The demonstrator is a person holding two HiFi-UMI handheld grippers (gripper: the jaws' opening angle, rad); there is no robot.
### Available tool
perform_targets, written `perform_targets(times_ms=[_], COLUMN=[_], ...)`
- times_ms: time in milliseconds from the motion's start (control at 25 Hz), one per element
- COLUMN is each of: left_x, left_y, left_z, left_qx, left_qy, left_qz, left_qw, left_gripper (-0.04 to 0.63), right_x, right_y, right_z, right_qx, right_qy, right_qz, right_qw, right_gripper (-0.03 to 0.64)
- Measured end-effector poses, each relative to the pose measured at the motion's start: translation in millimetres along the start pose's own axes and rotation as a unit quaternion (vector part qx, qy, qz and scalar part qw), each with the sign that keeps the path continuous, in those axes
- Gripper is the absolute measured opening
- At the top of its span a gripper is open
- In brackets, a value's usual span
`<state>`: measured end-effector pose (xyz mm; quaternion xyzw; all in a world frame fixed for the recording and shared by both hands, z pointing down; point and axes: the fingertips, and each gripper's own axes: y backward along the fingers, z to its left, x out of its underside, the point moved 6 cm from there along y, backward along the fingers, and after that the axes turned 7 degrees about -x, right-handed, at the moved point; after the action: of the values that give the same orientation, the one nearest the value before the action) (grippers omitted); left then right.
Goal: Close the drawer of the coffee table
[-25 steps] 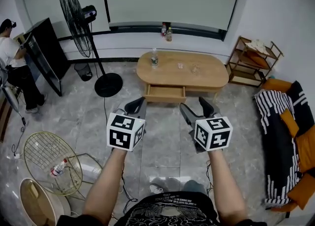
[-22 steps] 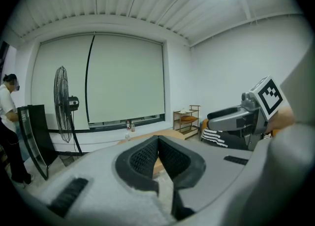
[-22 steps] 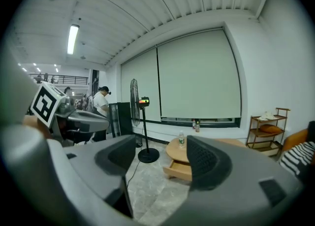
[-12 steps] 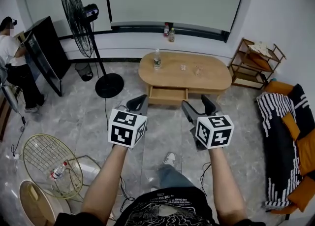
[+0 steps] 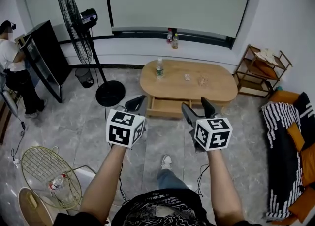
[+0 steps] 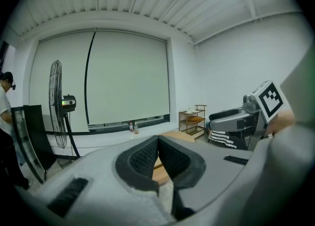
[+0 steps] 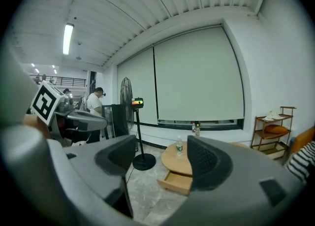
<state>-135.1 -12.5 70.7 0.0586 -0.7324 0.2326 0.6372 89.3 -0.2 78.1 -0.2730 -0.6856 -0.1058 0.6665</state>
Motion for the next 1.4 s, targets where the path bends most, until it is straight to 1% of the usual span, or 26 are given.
perform_targets(times_ms=[160, 440, 640, 800, 1000, 1280, 1400], left_x=[-15.6, -45.6, -54.8, -54.1, -56.6, -51.4, -46.2], left_y=[-55.8, -172.8, -232.7, -258.9, -279.7, -288.7, -289.6], left_z=[21.3, 47.4, 59.0, 68.4, 71.9, 77.1, 75.7], left_qx=[-0.001, 0.007, 0.006, 0.002, 0.000, -0.007, -0.006], left_qy=[-0.004, -0.006, -0.001, 0.000, 0.000, 0.001, -0.001], left_qz=[0.005, 0.011, 0.022, 0.032, 0.036, 0.043, 0.045], left_qw=[1.0000, 0.9999, 0.9997, 0.9995, 0.9994, 0.9991, 0.9990], left_gripper=[0.004, 0.005, 0.005, 0.005, 0.005, 0.004, 0.003], right_x=[-16.1, -47.3, -56.6, -58.0, -57.6, -51.7, -46.1], right_y=[-48.6, -130.3, -176.6, -202.2, -219.5, -231.6, -231.5], right_z=[-36.7, -114.2, -157.1, -174.4, -190.4, -199.0, -199.8], right_qx=[-0.002, 0.001, -0.004, -0.008, -0.012, -0.016, -0.013], right_qy=[-0.012, 0.001, -0.004, -0.010, -0.014, -0.027, -0.021], right_qz=[-0.004, 0.003, 0.014, 0.018, 0.020, 0.021, 0.025], right_qw=[1.000, 1.000, 1.000, 1.000, 1.000, 0.999, 0.999], right_gripper=[0.325, 0.327, 0.327, 0.326, 0.326, 0.327, 0.327])
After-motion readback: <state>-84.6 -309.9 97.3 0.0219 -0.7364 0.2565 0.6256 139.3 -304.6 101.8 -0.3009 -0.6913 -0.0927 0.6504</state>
